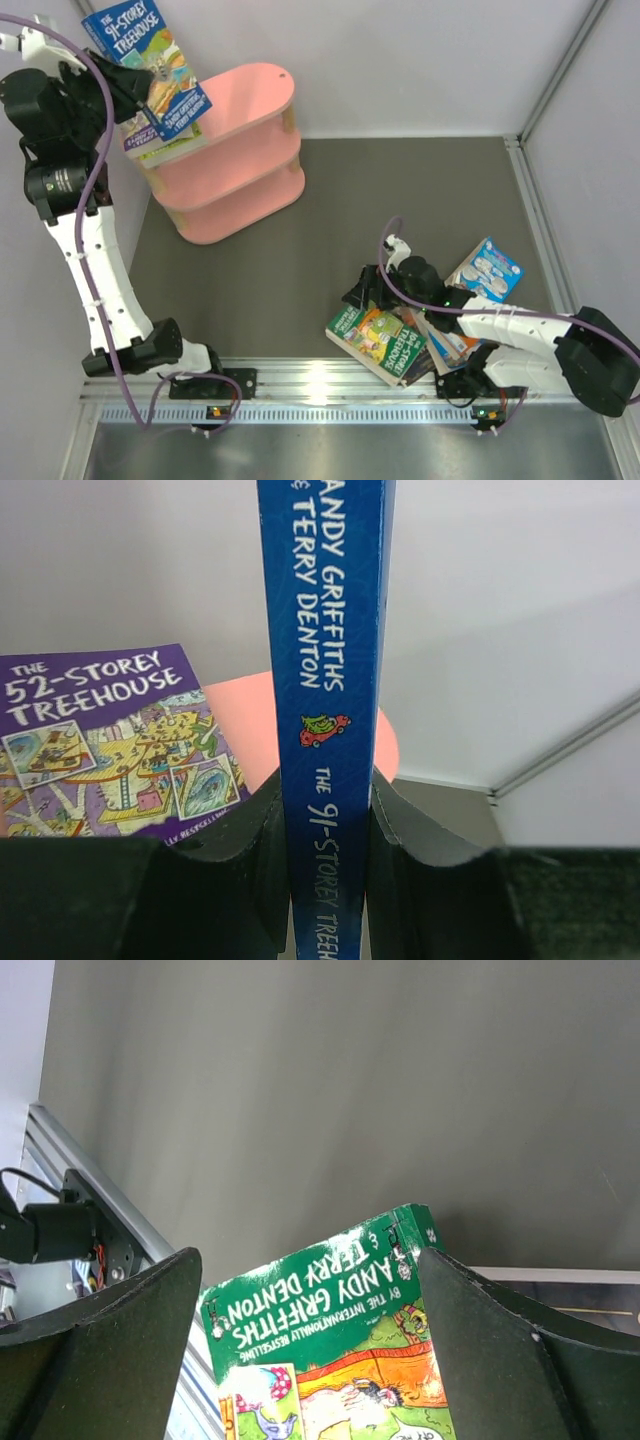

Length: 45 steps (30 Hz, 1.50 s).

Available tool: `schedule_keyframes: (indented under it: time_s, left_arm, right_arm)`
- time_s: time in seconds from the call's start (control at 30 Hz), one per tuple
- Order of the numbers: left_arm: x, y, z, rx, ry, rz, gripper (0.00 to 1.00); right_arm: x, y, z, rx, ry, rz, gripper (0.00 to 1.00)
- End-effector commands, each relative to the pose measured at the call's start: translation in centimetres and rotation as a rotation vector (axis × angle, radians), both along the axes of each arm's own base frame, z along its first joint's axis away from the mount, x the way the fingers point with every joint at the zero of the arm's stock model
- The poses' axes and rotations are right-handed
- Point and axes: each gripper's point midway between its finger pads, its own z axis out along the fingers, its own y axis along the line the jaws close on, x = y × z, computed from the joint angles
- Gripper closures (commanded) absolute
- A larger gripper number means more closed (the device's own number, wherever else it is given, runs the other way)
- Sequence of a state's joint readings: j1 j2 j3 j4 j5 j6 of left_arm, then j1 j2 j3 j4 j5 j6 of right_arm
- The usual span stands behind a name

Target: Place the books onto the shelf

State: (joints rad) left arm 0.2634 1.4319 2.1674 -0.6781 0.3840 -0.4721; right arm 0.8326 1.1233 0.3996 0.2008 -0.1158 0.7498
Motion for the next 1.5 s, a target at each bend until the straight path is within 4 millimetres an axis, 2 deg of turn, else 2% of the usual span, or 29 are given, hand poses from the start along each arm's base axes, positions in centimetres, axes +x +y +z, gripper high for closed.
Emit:
schedule_keyframes:
  time_s: [0.0, 0.03, 0.07, 0.1, 0.13, 0.17, 0.2, 0.23, 0.27, 0.47, 0.63, 0.87, 0.97, 1.13, 1.23, 1.33, 1.37, 1.47]
  left_arm:
    - [-0.6, -0.9, 4.8, -0.048, -0.212, -0.171, 1.0]
    - [-0.4, -0.5, 4.5, -0.07, -0.21, -0.185, 1.0]
    - [0.3, 1.0, 3.0, -0.103, -0.189, -0.181, 1.0]
    - [0.1, 0.7, 2.6, -0.17, -0.172, -0.243, 1.0]
    - [-0.1, 1.0, 3.3, -0.16, -0.225, -0.268, 1.0]
    - [0.6, 2.3, 1.7, -0.246, -0.178, -0.287, 1.0]
    - [0.8, 2.8, 1.2, -0.274, -0.169, -0.305, 1.0]
    - [0.9, 3.2, 1.5, -0.265, -0.205, -0.327, 1.0]
    - [2.0, 4.4, 0.1, -0.341, -0.165, -0.331, 1.0]
    - [4.6, 5.2, -3.5, -0.398, -0.061, -0.426, 1.0]
    - [5.8, 6.0, -5.8, -0.37, 0.033, -0.4, 1.0]
    - [7.3, 7.4, -11.0, -0.378, 0.192, -0.346, 1.0]
    - [7.9, 8.0, -12.1, -0.381, 0.23, -0.332, 1.0]
    - [8.5, 8.9, -12.3, -0.363, 0.245, -0.289, 0.94]
    - [8.7, 9.5, -12.7, -0.342, 0.262, -0.25, 0.76]
    - [8.7, 10.1, -12.8, -0.303, 0.273, -0.2, 0.44]
    - [8.7, 10.3, -13.1, -0.291, 0.285, -0.187, 0.01]
    - [8.6, 11.5, -12.8, -0.239, 0.284, -0.106, 0.01]
  right_arm:
    - [-0.2, -0.4, -1.3, -0.043, 0.008, 0.025, 0.12]
    - [-0.2, -0.3, -1.3, -0.046, 0.008, 0.027, 0.12]
    - [-0.2, -0.4, -1.6, -0.055, 0.011, 0.029, 0.12]
    - [-0.2, -0.3, -1.7, -0.058, 0.015, 0.031, 0.12]
    - [-0.2, -0.3, -1.8, -0.06, 0.015, 0.032, 0.12]
    - [-0.3, -0.3, -2.1, -0.069, 0.022, 0.037, 0.12]
    - [-0.2, -0.3, -2.3, -0.073, 0.024, 0.039, 0.12]
    - [-0.2, -0.3, -2.4, -0.077, 0.026, 0.04, 0.12]
    - [-0.2, -0.2, -2.7, -0.085, 0.03, 0.042, 0.12]
    - [0.0, 0.0, -3.4, -0.111, 0.043, 0.05, 0.12]
    - [0.3, 0.3, -4.2, -0.13, 0.06, 0.055, 0.13]
    - [0.3, 0.9, -5.2, -0.136, 0.099, 0.069, 0.14]
    - [0.4, 1.2, -5.3, -0.141, 0.1, 0.075, 0.14]
    - [0.5, 1.1, -5.8, -0.166, 0.108, 0.08, 0.15]
    - [0.5, 1.2, -6.1, -0.175, 0.114, 0.085, 0.15]
    - [0.6, 1.3, -6.1, -0.175, 0.118, 0.083, 0.15]
    - [0.6, 1.3, -6.2, -0.176, 0.121, 0.082, 0.15]
    - [0.6, 1.4, -6.3, -0.173, 0.127, 0.083, 0.15]
